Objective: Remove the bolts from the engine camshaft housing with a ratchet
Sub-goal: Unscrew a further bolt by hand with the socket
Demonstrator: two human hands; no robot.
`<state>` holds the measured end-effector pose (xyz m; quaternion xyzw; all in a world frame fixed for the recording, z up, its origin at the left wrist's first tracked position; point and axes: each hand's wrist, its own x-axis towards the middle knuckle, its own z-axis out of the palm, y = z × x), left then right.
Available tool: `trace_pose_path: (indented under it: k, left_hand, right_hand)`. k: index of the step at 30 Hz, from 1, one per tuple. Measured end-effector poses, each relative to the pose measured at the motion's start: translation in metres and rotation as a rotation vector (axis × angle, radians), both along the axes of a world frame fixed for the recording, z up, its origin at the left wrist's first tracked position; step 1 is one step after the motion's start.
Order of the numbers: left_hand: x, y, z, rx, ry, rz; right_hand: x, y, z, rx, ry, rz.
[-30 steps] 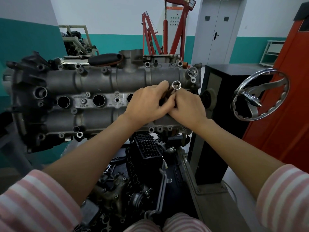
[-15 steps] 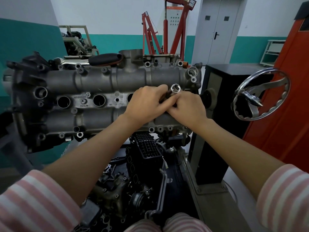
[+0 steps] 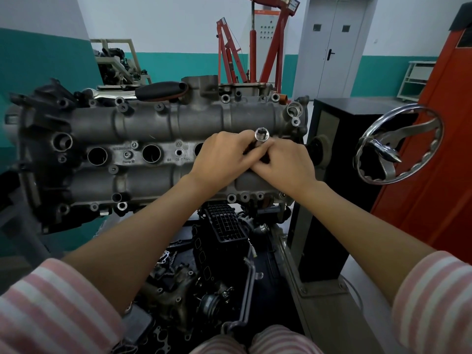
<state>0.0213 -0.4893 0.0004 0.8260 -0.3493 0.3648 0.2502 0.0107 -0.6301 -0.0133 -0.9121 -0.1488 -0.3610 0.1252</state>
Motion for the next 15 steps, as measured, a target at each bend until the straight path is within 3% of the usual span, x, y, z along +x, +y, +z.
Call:
trace_pose_path:
  k: [6,15]
  left_hand:
    - [-0.0017,-0.0002,0.0006,0.064,0.003,-0.002]
    - [-0.0016,-0.0005,0.0002,0.067,-0.014,0.014]
  right_hand:
    - [-0.005,0.0008,-0.0018,0.031,-0.053,0.078]
    - [0.0015,0.0005,-0.0016,-0.007,0.016,0.001]
